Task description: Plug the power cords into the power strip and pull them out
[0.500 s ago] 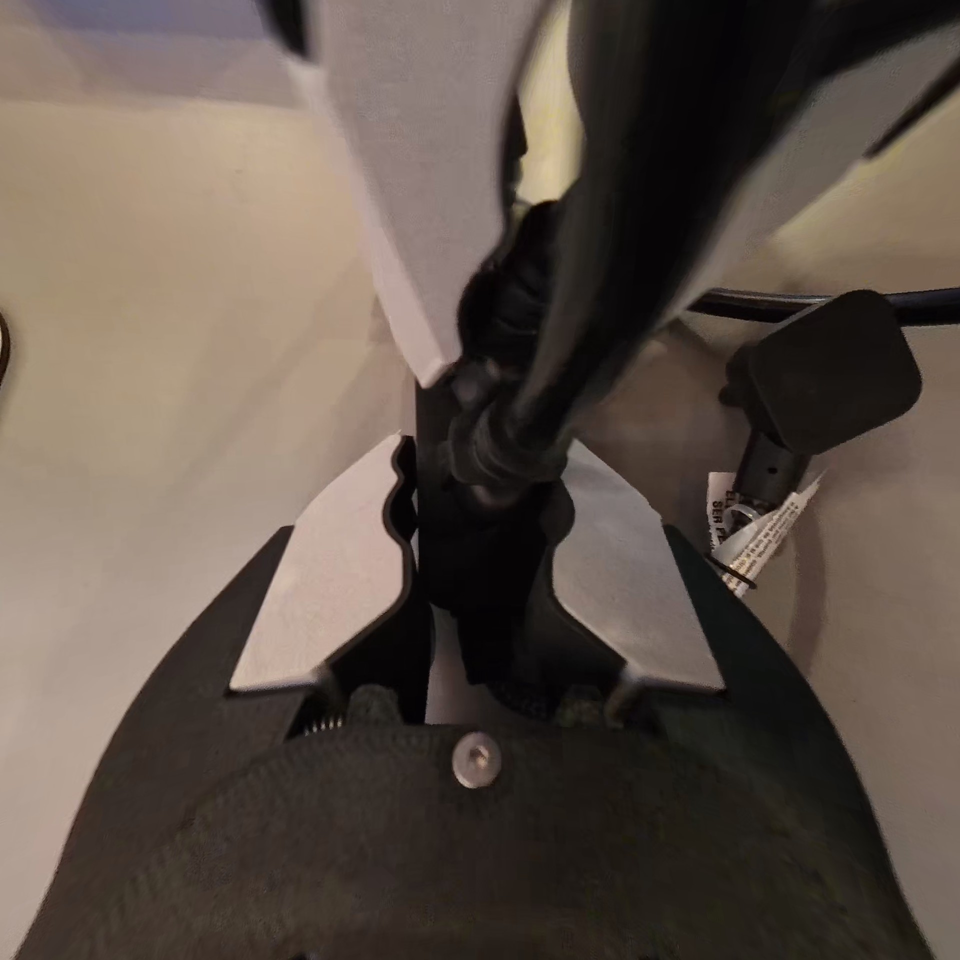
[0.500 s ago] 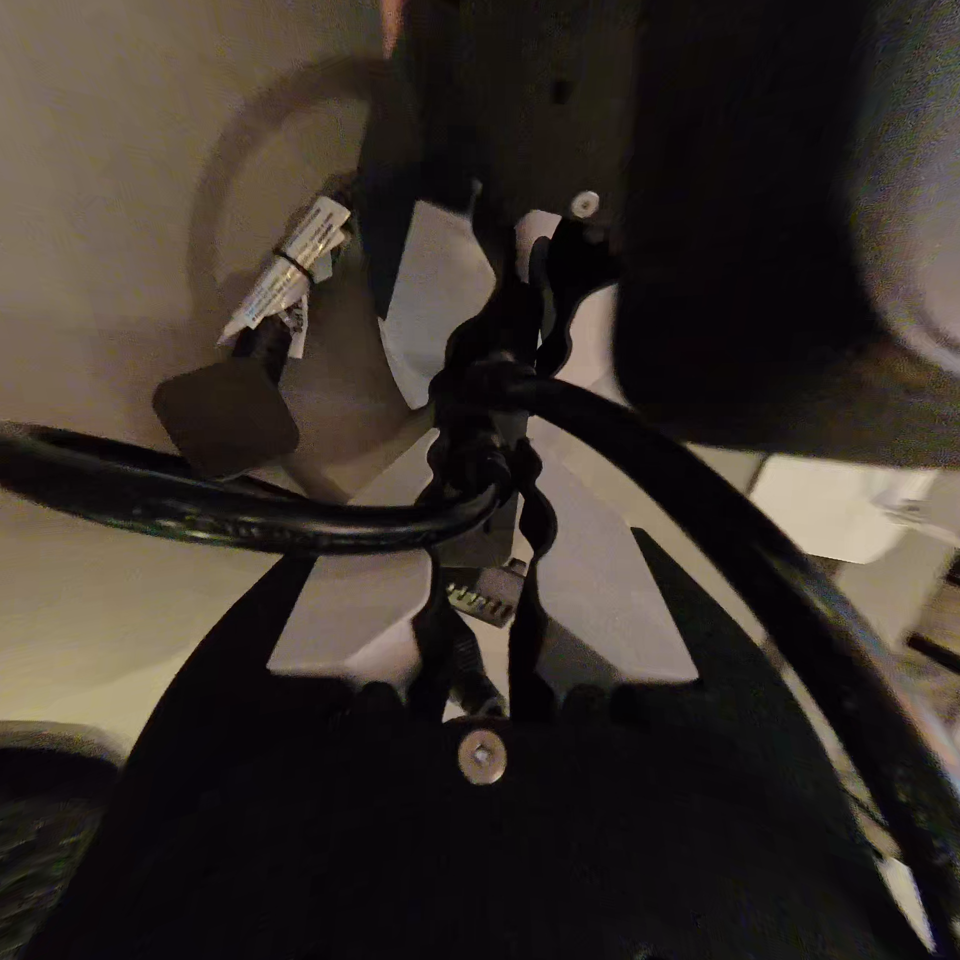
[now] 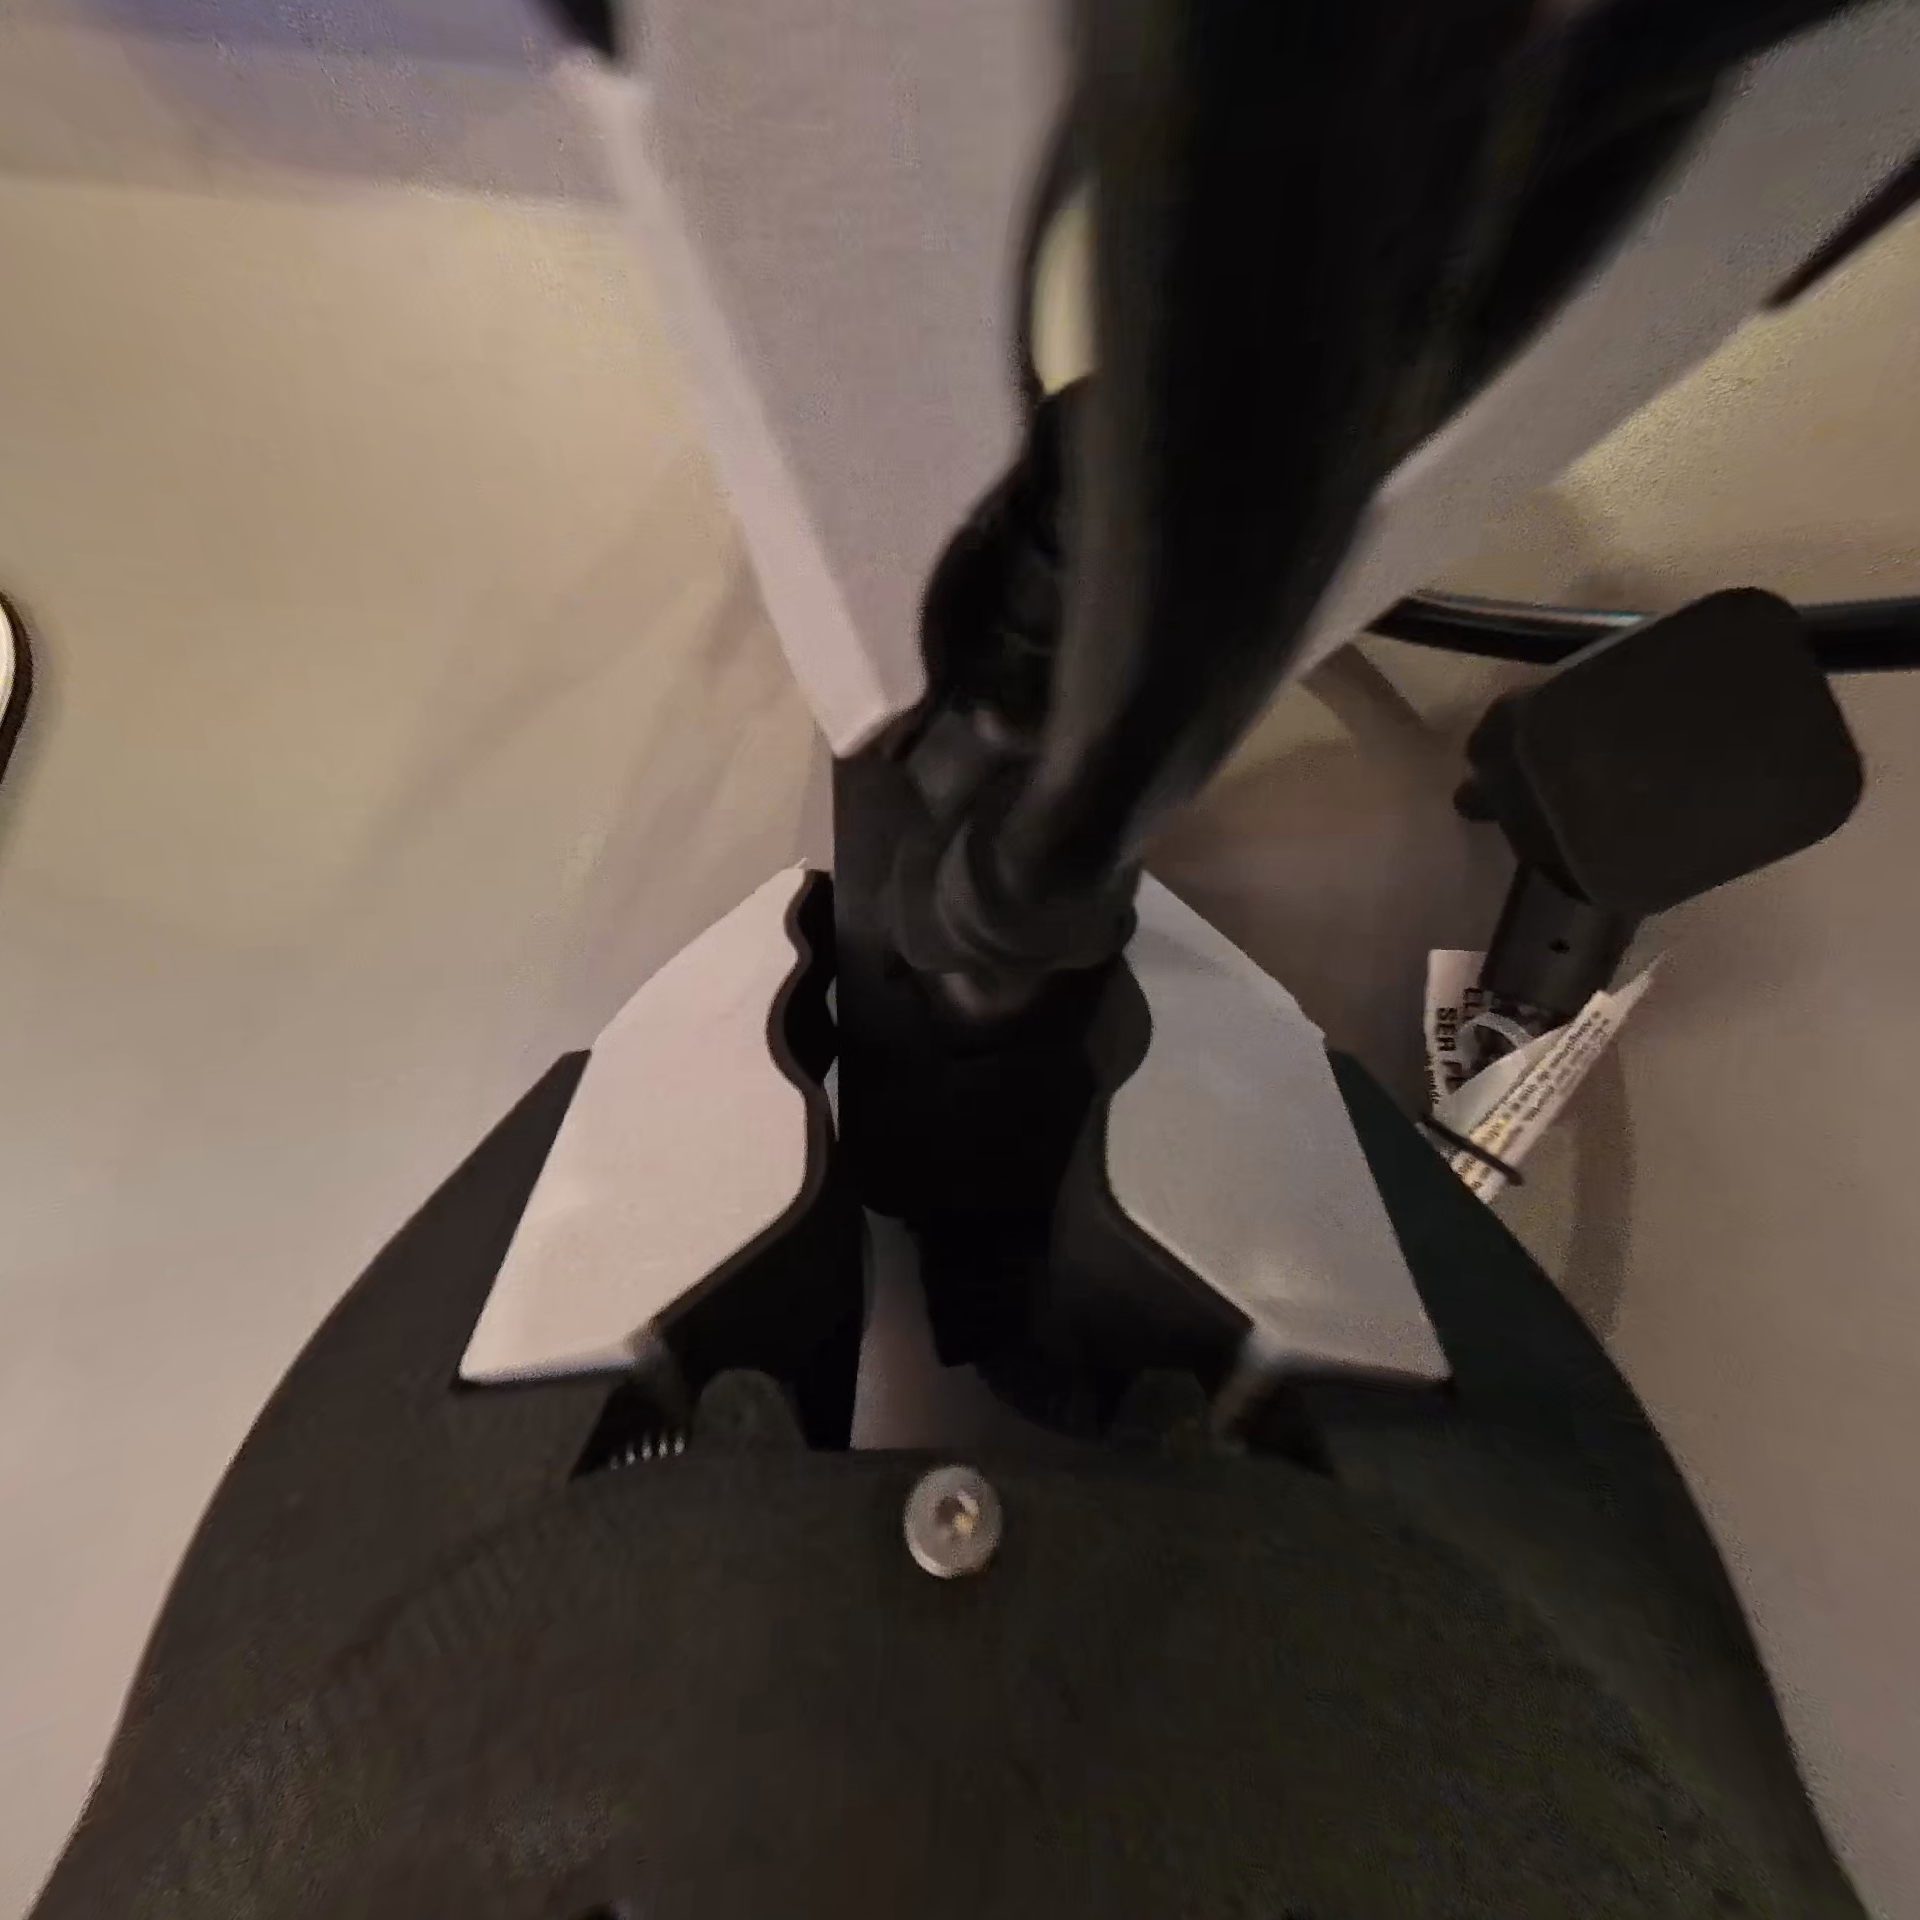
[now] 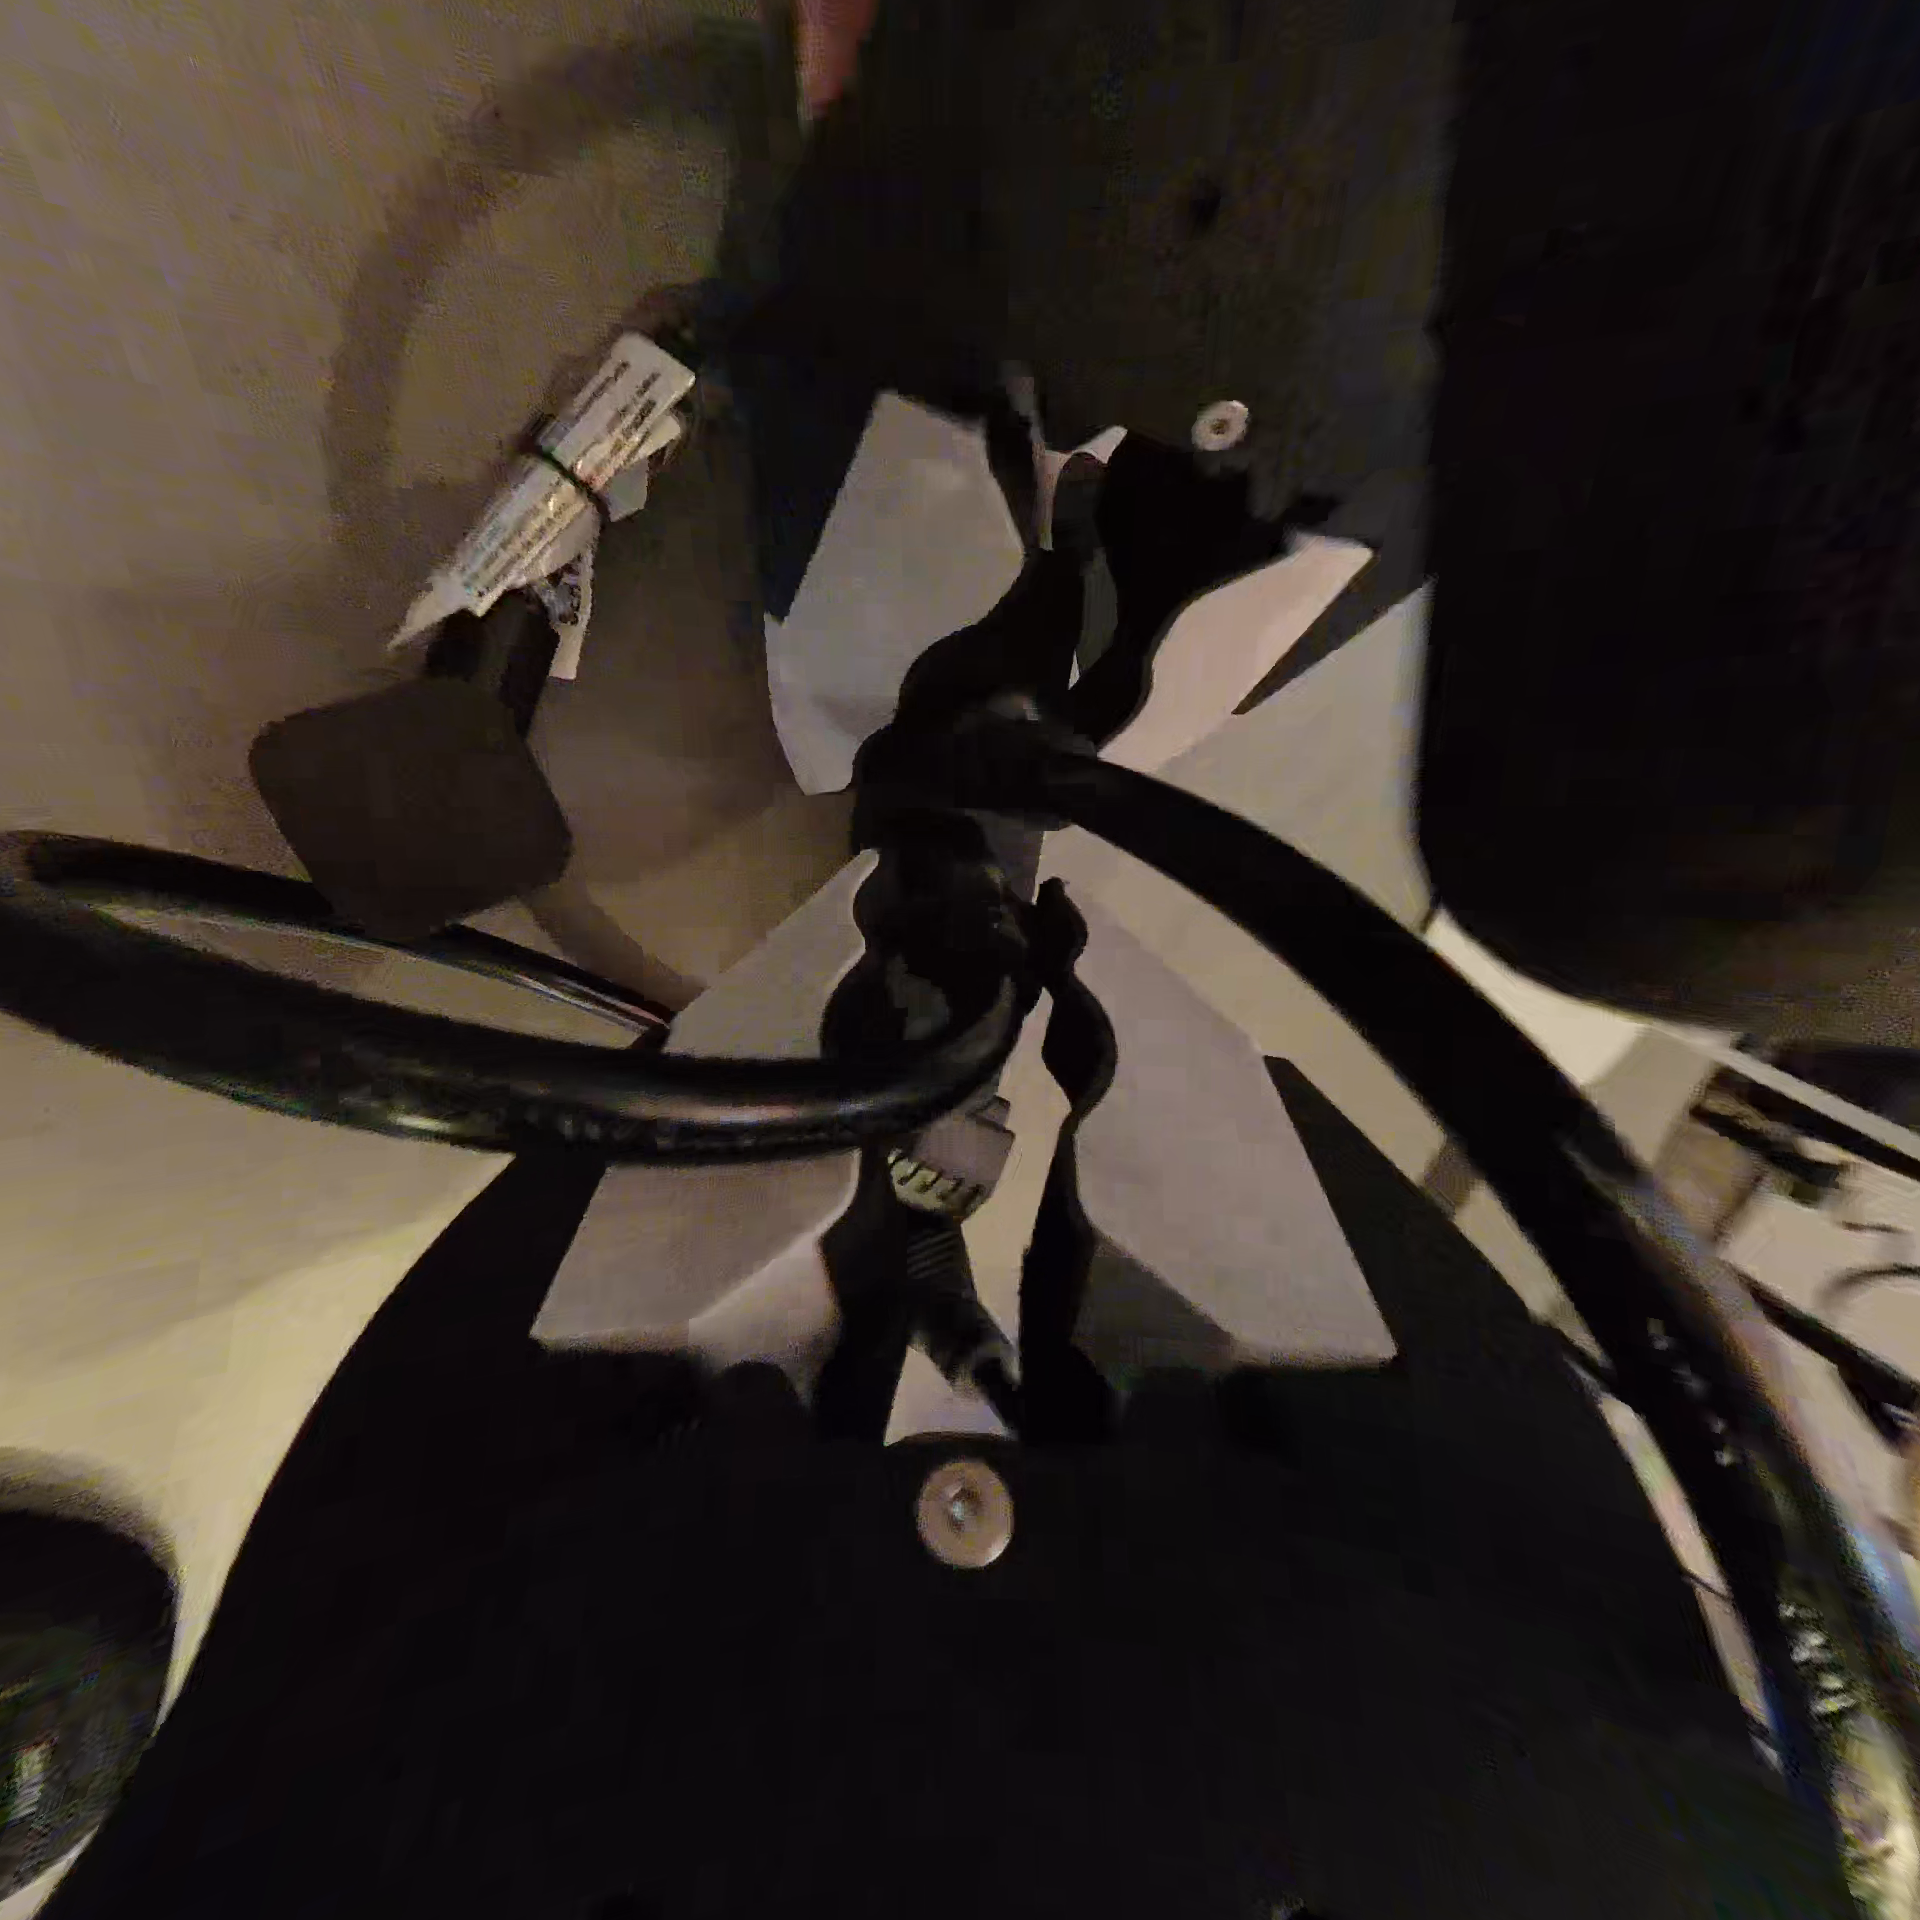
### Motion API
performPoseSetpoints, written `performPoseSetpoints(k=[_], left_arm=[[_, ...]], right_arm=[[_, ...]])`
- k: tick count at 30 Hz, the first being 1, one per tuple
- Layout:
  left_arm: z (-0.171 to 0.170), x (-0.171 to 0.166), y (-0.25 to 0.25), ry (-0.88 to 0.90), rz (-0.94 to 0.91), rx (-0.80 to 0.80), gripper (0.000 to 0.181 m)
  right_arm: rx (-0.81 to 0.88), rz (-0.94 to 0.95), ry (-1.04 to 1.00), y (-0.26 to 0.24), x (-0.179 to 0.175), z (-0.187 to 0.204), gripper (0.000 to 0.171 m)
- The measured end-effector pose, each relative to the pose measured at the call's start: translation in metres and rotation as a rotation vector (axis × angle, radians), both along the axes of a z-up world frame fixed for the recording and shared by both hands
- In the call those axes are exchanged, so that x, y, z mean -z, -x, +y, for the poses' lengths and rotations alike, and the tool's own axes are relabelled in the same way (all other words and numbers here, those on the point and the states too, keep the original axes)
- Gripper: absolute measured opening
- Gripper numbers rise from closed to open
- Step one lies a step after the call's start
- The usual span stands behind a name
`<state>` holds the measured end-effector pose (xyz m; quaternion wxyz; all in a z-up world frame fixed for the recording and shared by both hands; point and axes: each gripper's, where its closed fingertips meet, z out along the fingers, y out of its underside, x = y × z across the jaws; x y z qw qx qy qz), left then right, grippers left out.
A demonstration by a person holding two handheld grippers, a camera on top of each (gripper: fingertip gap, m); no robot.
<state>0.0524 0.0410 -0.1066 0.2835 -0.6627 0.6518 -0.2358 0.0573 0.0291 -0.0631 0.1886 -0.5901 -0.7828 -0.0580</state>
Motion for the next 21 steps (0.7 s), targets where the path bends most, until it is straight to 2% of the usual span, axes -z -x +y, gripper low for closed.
performPoseSetpoints(k=[2,5,10,13,15,21], left_arm=[[-0.001,0.0,0.0,-0.002,0.0,0.007,0.048],[-0.002,0.0,0.0,-0.006,0.001,0.009,0.048],[-0.005,0.001,-0.001,0.01,0.005,0.02,0.049],[-0.004,0.0,0.0,0.023,0.0,0.01,0.048],[0.0,0.001,0.001,0.023,0.002,-0.014,0.049],[0.001,0.001,0.001,0.006,0.003,-0.011,0.049]], right_arm=[[-0.016,-0.016,-0.097,0.0,-0.001,-0.002,0.023],[0.018,0.015,-0.02,0.0,0.0,0.0,0.023],[0.209,0.142,0.567,0.001,-0.001,0.004,0.02],[0.2,0.133,0.699,0.004,0.0,0.009,0.022],[0.17,0.121,0.595,0.004,0.001,0.014,0.019],[0.031,-0.011,0.028,0.001,0.002,0.014,0.022]])
